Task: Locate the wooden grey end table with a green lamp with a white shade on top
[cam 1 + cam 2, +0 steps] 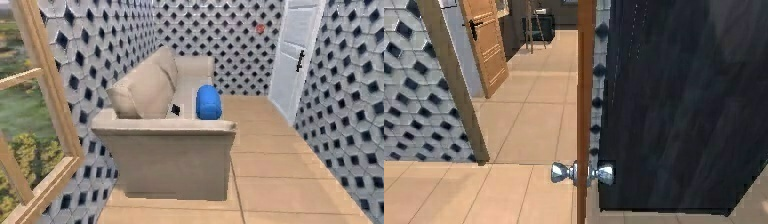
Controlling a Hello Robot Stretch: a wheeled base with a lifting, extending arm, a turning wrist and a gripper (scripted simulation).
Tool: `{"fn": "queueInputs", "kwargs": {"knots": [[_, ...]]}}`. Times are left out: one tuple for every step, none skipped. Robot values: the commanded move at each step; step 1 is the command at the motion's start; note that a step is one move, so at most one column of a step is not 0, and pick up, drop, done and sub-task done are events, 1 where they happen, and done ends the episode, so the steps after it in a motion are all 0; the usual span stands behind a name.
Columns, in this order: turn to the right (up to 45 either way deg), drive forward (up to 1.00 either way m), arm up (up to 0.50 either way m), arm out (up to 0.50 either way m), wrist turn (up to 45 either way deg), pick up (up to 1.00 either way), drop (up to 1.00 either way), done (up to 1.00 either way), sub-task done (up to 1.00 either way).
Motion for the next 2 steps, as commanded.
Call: {"fn": "queueInputs", "kwargs": {"knots": [[0.0, 0.15, 0.00, 0.00, 0.0, 0.00, 0.00, 0.00, 0.00], [39.0, 0.00, 0.00, 0.00, 0.0, 0.00, 0.00, 0.00, 0.00]]}}
